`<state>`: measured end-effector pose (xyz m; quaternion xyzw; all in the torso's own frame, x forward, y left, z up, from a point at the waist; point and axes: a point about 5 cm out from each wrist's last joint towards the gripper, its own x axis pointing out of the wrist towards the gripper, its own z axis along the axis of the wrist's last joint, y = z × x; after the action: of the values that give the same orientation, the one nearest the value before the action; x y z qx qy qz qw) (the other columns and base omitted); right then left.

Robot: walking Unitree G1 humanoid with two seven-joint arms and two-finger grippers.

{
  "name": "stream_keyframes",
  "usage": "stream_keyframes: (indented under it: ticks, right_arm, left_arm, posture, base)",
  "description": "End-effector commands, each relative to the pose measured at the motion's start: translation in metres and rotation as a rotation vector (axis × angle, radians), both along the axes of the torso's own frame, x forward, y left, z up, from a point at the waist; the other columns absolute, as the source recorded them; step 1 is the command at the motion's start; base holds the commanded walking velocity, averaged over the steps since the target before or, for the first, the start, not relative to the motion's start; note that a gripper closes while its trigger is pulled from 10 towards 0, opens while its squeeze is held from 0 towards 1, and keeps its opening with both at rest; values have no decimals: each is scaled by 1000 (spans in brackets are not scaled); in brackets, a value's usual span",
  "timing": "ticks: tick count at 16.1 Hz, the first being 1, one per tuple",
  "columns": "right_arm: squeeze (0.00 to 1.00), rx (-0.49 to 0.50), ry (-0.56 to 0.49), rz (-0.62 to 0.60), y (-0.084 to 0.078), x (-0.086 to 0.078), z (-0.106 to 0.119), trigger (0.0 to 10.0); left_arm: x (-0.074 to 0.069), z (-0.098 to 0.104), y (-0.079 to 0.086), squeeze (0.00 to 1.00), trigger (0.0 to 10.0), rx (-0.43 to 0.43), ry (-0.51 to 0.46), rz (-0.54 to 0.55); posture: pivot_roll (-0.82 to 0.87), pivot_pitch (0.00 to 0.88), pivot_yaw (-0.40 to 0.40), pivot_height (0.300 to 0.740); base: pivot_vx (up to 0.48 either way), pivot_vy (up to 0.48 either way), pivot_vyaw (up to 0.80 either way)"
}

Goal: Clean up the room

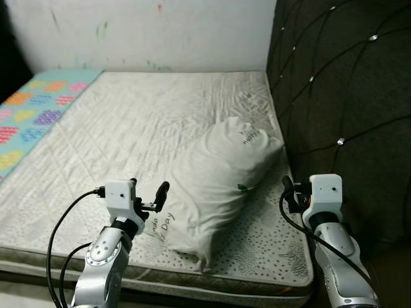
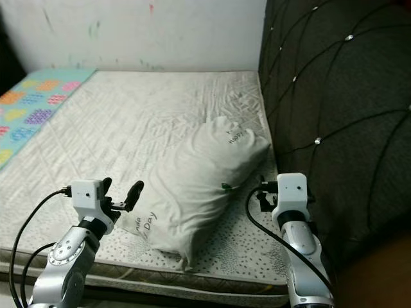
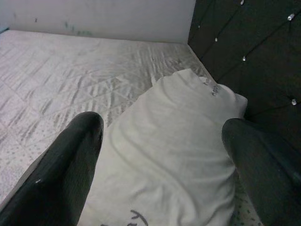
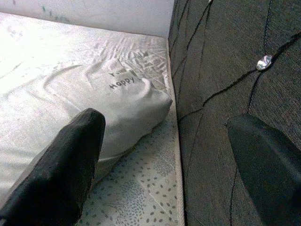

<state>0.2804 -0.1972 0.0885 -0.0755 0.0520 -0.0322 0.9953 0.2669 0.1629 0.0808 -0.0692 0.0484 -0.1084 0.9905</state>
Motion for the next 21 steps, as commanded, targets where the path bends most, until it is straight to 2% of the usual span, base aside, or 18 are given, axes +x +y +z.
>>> stream_keyframes:
  ticks: [1, 7, 16, 21]
  right_arm:
    - [0, 17, -5, 20, 5, 3, 3, 10000]
    - [0, 18, 5, 24, 5, 1, 1, 10000]
    - [0, 21, 3, 35, 7, 4, 3, 10000]
    - [0, 20, 10, 37, 7, 1, 1, 10000]
  left_arm:
    - [-1, 3, 5, 0, 10000, 16, -13, 14]
    - [-4, 4, 1, 0, 10000, 20, -24, -11]
    - [-4, 3, 3, 0, 10000, 11, -18, -4]
    - [-5, 7, 1, 0, 10000, 10, -43, -39]
  posture:
    - [-192, 0, 52, 740]
    - [-193, 0, 49, 740]
    - [-193, 0, 42, 740]
    - [-191, 0, 45, 740]
  base:
    - [0, 0, 0]
    - [0, 0, 0]
    - [0, 0, 0]
    - [61, 0, -800]
